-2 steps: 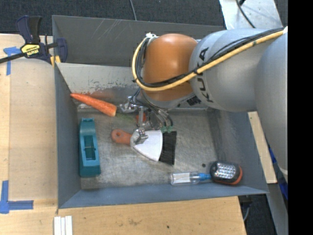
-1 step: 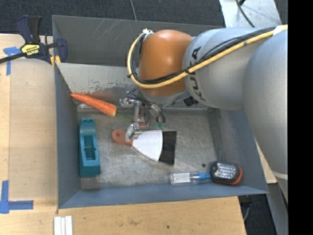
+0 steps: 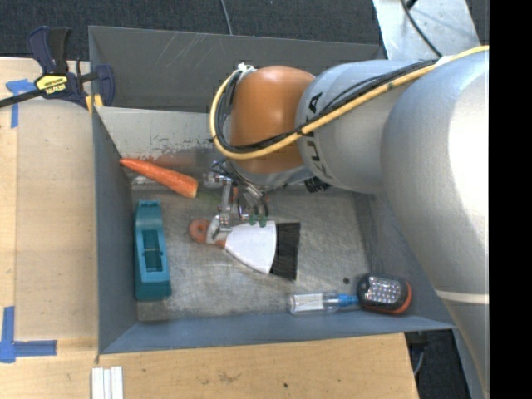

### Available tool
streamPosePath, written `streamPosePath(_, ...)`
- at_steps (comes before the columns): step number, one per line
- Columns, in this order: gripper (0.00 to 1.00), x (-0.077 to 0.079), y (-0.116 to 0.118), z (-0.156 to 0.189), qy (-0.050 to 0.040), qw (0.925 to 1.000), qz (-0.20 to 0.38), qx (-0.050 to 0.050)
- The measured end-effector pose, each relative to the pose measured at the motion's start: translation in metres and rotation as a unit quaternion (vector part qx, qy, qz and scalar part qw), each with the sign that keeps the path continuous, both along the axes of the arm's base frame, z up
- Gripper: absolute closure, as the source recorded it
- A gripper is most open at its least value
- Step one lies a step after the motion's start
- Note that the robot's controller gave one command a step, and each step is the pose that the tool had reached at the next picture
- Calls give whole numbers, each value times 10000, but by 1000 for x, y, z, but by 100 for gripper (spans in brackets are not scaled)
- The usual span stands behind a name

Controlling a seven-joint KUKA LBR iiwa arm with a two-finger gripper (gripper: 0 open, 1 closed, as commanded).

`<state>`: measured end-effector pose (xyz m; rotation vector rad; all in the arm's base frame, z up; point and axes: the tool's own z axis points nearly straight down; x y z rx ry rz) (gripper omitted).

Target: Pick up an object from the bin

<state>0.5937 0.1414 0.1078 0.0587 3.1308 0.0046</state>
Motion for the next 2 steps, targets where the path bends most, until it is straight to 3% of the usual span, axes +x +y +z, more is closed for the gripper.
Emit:
streamPosePath(1, 100, -14, -7, -29, 55, 9921, -1254, 16)
streamPosePath(2, 100, -14, -7, -29, 54, 9921, -1255, 17)
